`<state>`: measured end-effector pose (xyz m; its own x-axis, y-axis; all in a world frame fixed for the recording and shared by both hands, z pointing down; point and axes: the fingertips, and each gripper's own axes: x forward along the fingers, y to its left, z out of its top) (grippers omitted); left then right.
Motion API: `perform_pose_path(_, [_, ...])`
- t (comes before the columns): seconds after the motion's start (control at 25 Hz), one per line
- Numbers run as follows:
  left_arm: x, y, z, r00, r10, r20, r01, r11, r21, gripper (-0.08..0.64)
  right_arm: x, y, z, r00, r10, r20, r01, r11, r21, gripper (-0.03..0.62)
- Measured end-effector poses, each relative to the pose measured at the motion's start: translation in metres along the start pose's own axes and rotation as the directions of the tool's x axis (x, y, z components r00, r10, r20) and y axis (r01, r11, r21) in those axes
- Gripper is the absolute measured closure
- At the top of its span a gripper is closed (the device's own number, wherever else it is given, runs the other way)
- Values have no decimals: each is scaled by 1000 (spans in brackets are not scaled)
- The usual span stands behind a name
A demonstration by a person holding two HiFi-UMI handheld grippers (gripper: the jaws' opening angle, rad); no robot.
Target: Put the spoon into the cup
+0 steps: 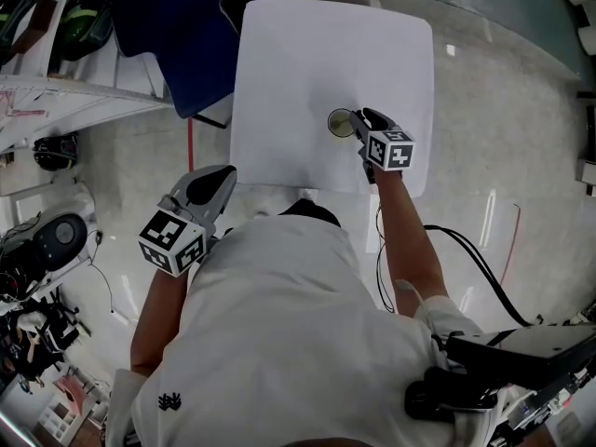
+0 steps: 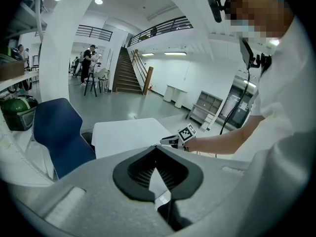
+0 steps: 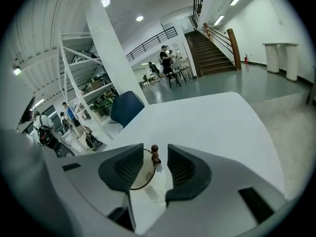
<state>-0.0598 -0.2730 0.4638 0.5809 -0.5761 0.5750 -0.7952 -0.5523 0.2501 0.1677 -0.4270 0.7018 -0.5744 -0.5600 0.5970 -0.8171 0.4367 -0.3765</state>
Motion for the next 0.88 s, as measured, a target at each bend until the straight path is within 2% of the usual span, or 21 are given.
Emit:
perform_pose_path(0.36, [-38, -1, -22, 999, -6, 46, 6, 1000, 12, 552, -45, 10, 7, 995, -80, 62, 79, 997, 5, 428])
perform_pose_path(0.56, [-61, -4, -36, 996, -48, 78, 48, 999, 0, 552, -74, 32, 3, 987, -125, 98, 124, 992, 13, 431])
perform_pose_path(0.76, [-89, -10, -52, 991, -94, 97, 93, 996, 13, 552, -109, 75, -10, 979, -158, 132, 158, 987, 15, 488])
perform_pose_path(0.88, [-108, -17, -67, 987, -117, 109, 116, 993, 18, 552, -128, 111, -31, 980, -148, 130, 147, 989, 15, 534])
